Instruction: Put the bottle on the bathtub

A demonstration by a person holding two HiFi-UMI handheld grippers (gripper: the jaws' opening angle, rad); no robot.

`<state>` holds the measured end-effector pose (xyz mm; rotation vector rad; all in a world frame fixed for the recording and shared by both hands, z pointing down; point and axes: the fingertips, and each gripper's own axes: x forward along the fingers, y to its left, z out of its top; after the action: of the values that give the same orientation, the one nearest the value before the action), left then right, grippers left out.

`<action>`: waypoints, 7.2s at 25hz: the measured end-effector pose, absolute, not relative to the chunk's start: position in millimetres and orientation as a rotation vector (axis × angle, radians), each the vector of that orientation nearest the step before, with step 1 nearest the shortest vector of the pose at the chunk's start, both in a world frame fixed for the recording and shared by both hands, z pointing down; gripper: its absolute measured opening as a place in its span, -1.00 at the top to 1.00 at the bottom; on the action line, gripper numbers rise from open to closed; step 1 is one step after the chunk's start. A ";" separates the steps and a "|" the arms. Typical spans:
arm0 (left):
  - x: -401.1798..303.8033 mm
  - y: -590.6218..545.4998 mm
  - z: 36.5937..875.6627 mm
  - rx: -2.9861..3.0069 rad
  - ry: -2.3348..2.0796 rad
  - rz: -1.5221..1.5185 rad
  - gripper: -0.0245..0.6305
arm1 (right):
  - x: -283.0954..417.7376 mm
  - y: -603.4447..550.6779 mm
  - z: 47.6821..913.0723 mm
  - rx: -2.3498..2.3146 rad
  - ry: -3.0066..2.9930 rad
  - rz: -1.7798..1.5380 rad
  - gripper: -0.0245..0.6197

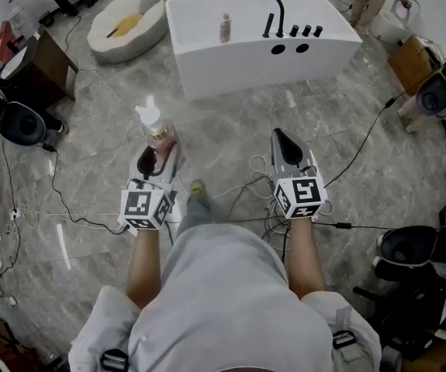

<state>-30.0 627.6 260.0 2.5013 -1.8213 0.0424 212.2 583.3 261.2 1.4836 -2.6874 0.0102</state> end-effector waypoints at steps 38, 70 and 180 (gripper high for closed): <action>13.0 606.1 269.0 2.565 -1.723 0.087 0.31 | 240.4 574.9 286.4 1.515 -2.715 0.103 0.91; -115.4 211.4 287.0 2.639 -1.507 0.145 0.32 | 107.0 199.3 291.3 1.535 -2.608 0.117 0.91; -172.6 -299.9 421.2 2.547 -1.425 0.277 0.31 | 47.5 -305.2 451.3 1.358 -2.433 0.510 0.91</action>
<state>-172.6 -299.9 421.2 2.5468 -1.4251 0.2769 47.5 -305.2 451.3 1.3575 -2.4327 0.5096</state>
